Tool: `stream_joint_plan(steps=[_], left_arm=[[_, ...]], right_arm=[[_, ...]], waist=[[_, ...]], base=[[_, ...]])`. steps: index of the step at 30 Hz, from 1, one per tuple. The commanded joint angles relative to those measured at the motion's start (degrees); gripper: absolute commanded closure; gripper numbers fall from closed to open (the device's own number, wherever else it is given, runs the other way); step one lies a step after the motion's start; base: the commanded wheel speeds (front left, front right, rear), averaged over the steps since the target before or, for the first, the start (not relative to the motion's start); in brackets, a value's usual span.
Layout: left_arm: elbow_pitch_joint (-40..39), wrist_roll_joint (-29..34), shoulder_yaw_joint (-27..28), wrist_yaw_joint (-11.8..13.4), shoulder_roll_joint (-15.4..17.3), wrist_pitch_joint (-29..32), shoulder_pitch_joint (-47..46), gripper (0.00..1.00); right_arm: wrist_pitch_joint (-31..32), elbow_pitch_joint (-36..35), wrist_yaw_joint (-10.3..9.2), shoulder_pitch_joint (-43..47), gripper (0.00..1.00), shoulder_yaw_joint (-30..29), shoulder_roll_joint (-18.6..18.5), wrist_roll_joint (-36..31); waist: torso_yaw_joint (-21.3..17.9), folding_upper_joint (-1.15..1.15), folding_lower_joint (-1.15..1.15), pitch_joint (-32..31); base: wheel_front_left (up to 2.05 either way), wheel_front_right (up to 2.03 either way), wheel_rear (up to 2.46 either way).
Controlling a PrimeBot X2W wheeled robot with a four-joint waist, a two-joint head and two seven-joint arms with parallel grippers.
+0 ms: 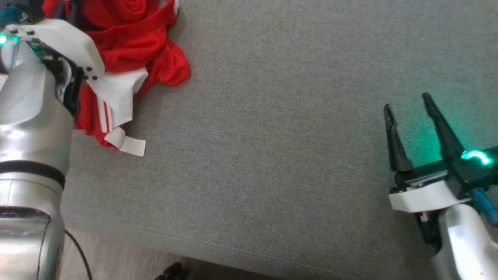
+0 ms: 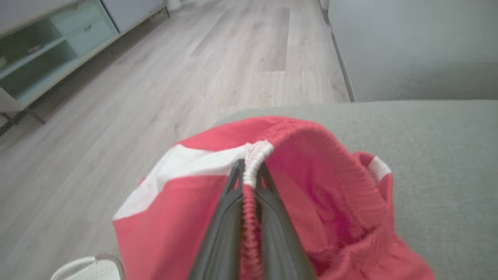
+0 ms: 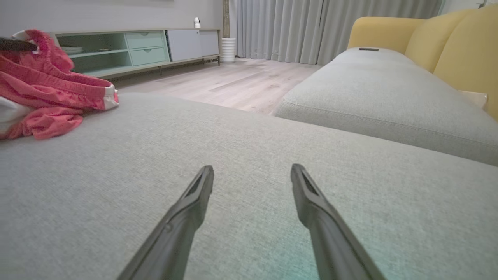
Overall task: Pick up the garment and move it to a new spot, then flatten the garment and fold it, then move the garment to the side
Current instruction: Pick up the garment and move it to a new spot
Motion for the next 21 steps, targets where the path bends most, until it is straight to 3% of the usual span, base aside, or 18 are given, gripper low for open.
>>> stream_joint_plan(steps=[1, 6, 12, 21], left_arm=[[-3.6, 0.6, 0.6, 0.4, 4.0, -1.1, -2.2, 1.00], [-15.5, 2.6, -1.3, 0.2, 5.0, -1.4, -1.8, 1.00], [-24.6, 2.9, -5.4, 0.0, 6.5, -1.4, -1.4, 1.00], [-33.8, -6.6, -15.7, 0.0, 6.4, 1.1, -4.9, 1.00]], right_arm=[[-0.3, -1.1, 0.43, 0.5, 0.00, 1.9, 0.9, 0.3], [-0.3, 0.2, 0.43, 0.8, 0.00, 3.1, 3.7, 1.0], [-0.3, 1.8, 0.43, 1.5, 0.00, 4.8, 6.1, 2.5], [-0.3, 2.1, 0.43, 3.6, 0.00, 6.9, 6.5, 8.2]], waist=[[-0.4, 0.00, 0.00, -2.6], [-2.2, 0.00, 0.00, -8.3], [-7.8, 0.00, 0.00, -15.3], [-19.1, 0.00, 0.00, -21.3]], base=[[0.00, 0.00, 0.00], [0.00, 0.00, 0.00], [0.00, 0.00, 0.00], [0.00, 0.00, 0.00]])
